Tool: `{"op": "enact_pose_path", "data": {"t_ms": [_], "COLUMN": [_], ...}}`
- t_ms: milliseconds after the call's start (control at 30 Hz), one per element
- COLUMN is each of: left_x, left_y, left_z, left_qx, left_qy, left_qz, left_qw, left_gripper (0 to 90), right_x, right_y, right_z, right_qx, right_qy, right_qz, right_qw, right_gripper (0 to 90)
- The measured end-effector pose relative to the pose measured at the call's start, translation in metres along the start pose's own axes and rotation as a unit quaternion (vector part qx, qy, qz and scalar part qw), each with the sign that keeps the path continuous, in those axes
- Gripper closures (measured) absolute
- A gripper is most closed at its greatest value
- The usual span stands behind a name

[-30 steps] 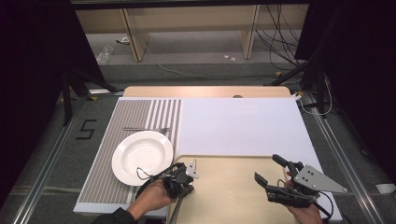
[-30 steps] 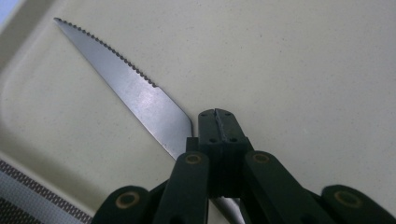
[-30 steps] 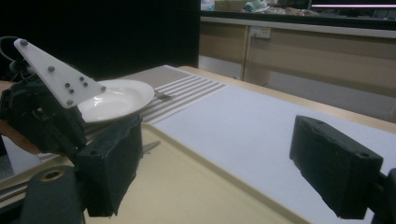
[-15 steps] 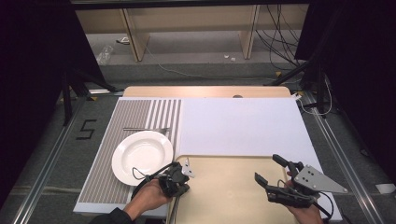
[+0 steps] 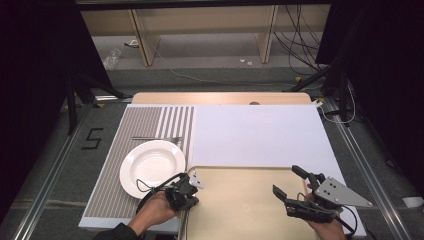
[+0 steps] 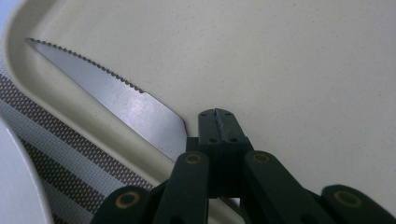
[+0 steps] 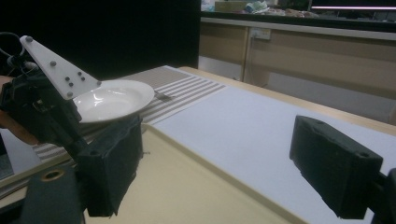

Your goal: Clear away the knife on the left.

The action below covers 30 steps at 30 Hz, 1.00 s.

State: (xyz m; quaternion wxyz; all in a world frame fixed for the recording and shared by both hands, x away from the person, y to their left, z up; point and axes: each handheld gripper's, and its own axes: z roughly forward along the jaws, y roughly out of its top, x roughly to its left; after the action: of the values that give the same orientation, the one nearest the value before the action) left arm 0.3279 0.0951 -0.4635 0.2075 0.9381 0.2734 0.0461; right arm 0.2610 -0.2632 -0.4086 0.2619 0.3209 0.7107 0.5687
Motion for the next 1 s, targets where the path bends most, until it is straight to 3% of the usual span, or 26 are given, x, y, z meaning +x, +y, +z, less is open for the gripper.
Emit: {"op": "enact_pose_path", "data": {"t_ms": [267, 333, 433, 500, 600, 700, 733, 900, 967, 1000], "left_x": [0.001, 0.002, 0.001, 0.000, 0.001, 0.001, 0.003, 0.005, 0.007, 0.008], "left_y": [-0.001, -0.001, 0.001, 0.003, 0.005, 0.005, 0.006, 0.006, 0.006, 0.005], "left_z": [0.000, -0.001, -0.006, -0.009, -0.014, -0.016, -0.019, -0.026, -0.029, -0.031], "left_qx": [-0.004, -0.016, -0.036, -0.050, -0.076, -0.091, -0.107, -0.142, -0.167, -0.185], "left_qy": [-0.006, -0.032, -0.041, -0.044, -0.054, -0.049, -0.048, -0.036, -0.025, -0.014], "left_qz": [-0.002, -0.012, -0.015, -0.031, -0.055, -0.058, -0.068, -0.080, -0.083, -0.088], "left_qw": [1.0000, 0.9993, 0.9984, 0.9973, 0.9941, 0.9930, 0.9907, 0.9860, 0.9821, 0.9786], "left_gripper": [87.5, 82.9, 72.9, 63.3, 48.1, 41.1, 38.5, 28.4, 25.0, 22.5], "right_x": [0.000, 0.000, 0.000, 0.000, 0.000, 0.000, 0.000, -0.001, -0.001, -0.002], "right_y": [0.000, 0.000, 0.000, 0.000, -0.001, -0.001, -0.001, -0.002, -0.002, -0.002], "right_z": [0.000, 0.000, 0.000, 0.000, 0.000, 0.000, 0.000, 0.000, 0.001, 0.000], "right_qx": [-0.002, -0.002, -0.001, 0.000, 0.000, 0.000, 0.001, 0.000, -0.002, 0.001], "right_qy": [0.000, 0.001, 0.001, 0.002, 0.002, 0.003, 0.004, 0.005, 0.005, 0.005], "right_qz": [0.000, 0.001, 0.002, 0.002, 0.002, 0.003, 0.003, 0.007, 0.008, 0.008], "right_qw": [1.0000, 1.0000, 1.0000, 1.0000, 1.0000, 1.0000, 1.0000, 1.0000, 1.0000, 1.0000], "right_gripper": [18.1, 18.1, 18.1, 18.1, 18.1, 18.1, 18.1, 18.1, 18.0, 18.1]}}
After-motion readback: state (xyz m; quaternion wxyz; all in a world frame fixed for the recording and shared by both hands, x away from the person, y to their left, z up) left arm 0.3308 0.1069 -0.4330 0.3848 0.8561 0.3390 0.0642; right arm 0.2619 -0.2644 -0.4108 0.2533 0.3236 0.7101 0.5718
